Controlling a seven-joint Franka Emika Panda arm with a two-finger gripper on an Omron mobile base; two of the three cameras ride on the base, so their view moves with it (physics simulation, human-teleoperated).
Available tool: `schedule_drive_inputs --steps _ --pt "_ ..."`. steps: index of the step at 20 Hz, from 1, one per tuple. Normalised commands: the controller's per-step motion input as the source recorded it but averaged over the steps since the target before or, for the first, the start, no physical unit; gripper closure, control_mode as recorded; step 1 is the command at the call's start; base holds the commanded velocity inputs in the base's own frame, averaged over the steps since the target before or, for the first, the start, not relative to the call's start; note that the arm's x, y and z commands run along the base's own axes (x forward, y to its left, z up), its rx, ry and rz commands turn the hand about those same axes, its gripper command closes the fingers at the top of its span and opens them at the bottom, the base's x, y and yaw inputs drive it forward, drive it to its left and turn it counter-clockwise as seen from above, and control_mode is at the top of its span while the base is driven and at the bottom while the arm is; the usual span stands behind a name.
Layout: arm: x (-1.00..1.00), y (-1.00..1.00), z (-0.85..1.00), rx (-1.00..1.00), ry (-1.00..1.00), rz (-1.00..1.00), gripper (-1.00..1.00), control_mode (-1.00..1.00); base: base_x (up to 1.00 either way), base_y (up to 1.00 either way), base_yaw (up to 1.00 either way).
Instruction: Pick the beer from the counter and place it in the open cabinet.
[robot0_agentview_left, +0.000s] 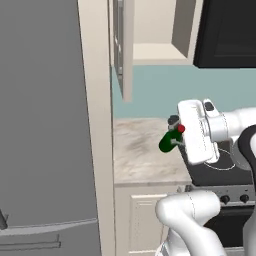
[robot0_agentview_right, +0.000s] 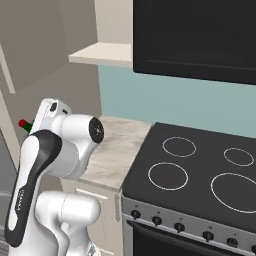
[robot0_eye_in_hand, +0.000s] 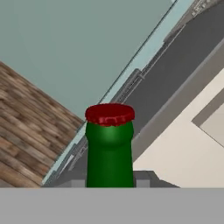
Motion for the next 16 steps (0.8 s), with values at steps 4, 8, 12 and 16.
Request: schedule_drive_inputs --steps 4,8,12,16 --pt "0.00 0.00 0.00 0.00 0.00 0.00 1.00 1.00 0.86 -0.05 0.11" --pt "0.00 0.00 0.00 0.00 0.00 0.00 1.00 1.00 0.90 -0.05 0.04" --pt "0.00 0.00 0.00 0.00 0.00 0.00 1.00 1.00 0.71 -0.01 0.00" --pt "0.00 0.00 0.00 0.00 0.00 0.00 1.00 1.00 0.60 0.00 -0.10"
